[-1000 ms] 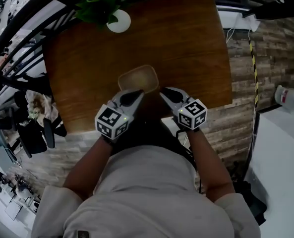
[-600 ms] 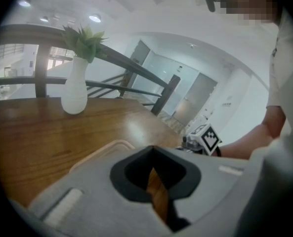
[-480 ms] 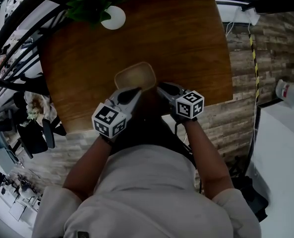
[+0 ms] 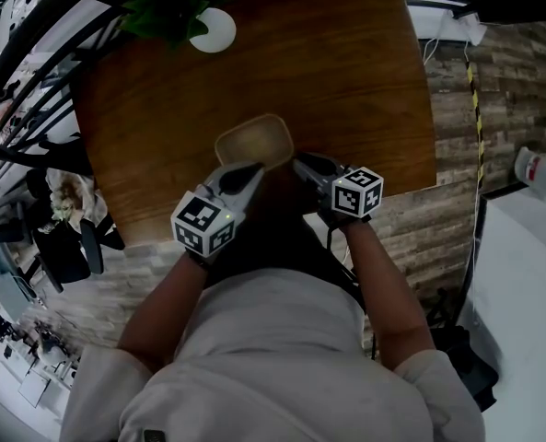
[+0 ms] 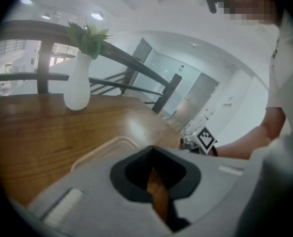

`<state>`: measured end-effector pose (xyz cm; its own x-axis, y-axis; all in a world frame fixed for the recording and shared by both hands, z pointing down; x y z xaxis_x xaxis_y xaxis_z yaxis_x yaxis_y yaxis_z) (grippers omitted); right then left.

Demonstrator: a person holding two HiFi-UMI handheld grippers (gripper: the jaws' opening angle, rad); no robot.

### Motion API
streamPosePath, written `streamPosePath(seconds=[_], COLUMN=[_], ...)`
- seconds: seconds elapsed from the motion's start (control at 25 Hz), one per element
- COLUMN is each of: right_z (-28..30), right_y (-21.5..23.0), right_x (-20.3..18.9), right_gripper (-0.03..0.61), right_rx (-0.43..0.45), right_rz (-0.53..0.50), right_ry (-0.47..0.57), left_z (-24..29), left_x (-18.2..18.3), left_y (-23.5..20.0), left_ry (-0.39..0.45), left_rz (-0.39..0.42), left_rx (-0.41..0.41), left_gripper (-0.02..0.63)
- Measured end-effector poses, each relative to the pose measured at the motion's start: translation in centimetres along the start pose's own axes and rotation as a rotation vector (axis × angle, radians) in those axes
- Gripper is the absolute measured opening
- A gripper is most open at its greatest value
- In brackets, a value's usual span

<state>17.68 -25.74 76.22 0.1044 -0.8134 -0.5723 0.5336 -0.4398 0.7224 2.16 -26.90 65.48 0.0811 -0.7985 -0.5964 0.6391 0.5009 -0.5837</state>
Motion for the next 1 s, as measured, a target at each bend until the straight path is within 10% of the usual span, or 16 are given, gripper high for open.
streamPosePath(seconds=[1.0], right_z=[-0.18], right_y=[-0.64], right_x=[0.15], right_gripper=[0.012], right_rx=[0.007], right_rz=[0.056], right_ry=[0.053], left_z=[-0.37], left_x=[-0.41], left_y=[0.11], left_ry=[-0.001], left_rz=[-0.002], left_rx=[-0.032], left_gripper=[0.005])
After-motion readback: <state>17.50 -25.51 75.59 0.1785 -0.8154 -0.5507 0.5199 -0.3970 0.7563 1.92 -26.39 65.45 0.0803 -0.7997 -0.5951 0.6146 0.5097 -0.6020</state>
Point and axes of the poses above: the fingertips, and each gripper's own axes: z forward along the fingers, y to its right, x out of its top, the point moved 6 cm from there along -z, backward along the fingers, and after that the axes turned 9 degrees about -z, right-handed, at the moved point
